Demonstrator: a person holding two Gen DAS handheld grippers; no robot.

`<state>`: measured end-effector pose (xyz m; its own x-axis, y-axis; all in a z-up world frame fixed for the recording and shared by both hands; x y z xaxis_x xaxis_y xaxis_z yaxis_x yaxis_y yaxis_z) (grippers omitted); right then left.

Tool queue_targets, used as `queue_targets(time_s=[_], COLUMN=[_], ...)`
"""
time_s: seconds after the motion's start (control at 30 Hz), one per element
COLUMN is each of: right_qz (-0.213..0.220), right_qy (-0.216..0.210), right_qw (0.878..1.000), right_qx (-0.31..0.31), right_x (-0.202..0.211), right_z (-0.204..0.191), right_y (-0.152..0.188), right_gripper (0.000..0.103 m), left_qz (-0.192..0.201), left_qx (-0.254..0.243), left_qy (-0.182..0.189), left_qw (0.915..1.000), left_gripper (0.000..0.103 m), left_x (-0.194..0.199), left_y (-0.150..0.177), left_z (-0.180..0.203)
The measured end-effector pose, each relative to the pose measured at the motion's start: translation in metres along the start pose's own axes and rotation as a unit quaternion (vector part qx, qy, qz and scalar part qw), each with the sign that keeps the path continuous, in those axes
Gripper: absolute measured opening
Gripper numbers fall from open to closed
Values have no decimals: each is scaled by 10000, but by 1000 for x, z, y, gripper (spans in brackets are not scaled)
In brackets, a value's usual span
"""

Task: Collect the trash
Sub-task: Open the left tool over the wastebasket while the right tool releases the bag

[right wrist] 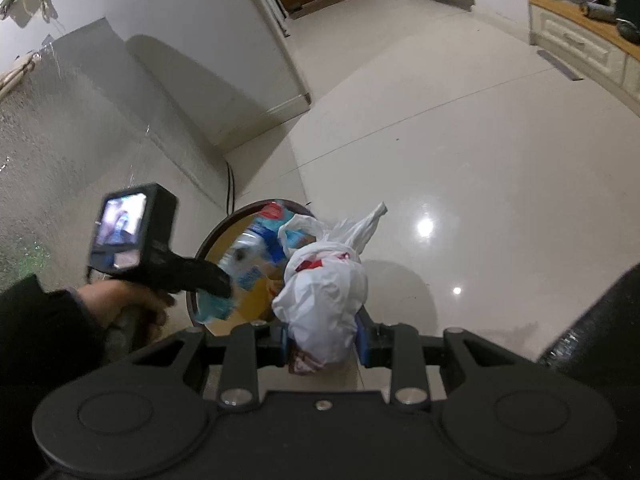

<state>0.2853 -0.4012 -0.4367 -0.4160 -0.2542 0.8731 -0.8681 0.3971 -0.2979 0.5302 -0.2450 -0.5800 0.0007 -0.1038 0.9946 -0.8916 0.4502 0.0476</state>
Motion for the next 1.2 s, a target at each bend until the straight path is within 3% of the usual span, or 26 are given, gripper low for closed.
queue_targets(time_s=[0.13, 0.27, 0.43, 0.57, 0.63, 0.7, 0.77, 0.8, 0.97, 1.13, 1.2], right_qz=[-59, -316, -672, -664, -714, -848, -1103, -1137, -1072, -1084, -1042], right_qy=[-157, -414, -621, -327, -195, -200, -295, -353, -403, -480, -381], right_qw=[9999, 9986, 9931, 9929, 9931, 9918, 9890, 9888, 9901, 9874, 9892], right_qx=[13, -57, -728, -932, -906, -937, -935, -904, -810, -1051, -954], right_x=[-29, -69, -121, -152, -166, -173, -180, -180, -168, -162, -163], right_z=[-13, -30, -39, -48, -52, -50, -49, -48, -39, -27, -28], right_y=[-19, -41, -57, -63, -62, -57, -52, -49, -43, -42, -43], right_gripper=[31, 31, 31, 31, 34, 41, 61, 62, 54, 41, 28], left_qz=[-207, -175, 58, 276, 455, 746, 951, 977, 991, 942, 948], left_qx=[-82, -137, -87, -43, -76, -30, -90, -106, -131, 348, 524], left_qy=[300, 409, 548, 733, 585, 519, 595, 672, 613, 797, 829], left_qw=[9993, 9989, 9984, 9969, 9972, 9959, 9936, 9929, 9931, 9917, 9906], left_gripper=[11, 11, 16, 39, 53, 89, 91, 91, 91, 91, 91], left_x=[-35, -53, -62, -57, -41, -27, -11, -6, 9, 15, 16], left_y=[-2, -2, 1, 14, 21, 26, 32, 34, 46, 58, 63], left_z=[-9, -19, -26, -28, -21, -13, -6, -4, 2, -14, -19])
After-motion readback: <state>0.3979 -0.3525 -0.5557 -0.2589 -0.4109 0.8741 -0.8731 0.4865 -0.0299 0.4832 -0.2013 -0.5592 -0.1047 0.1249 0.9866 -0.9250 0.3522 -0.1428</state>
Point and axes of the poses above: each gripper's, at about its wrist camera, not at the fingertips, and x roughly against the way its jaws point, z to its right, y to its underside, the point moved 1 cm from there along -x, roughly the way its jaws point, and after that the axes turned 12 degrees about -z, right-handed, at the moved point
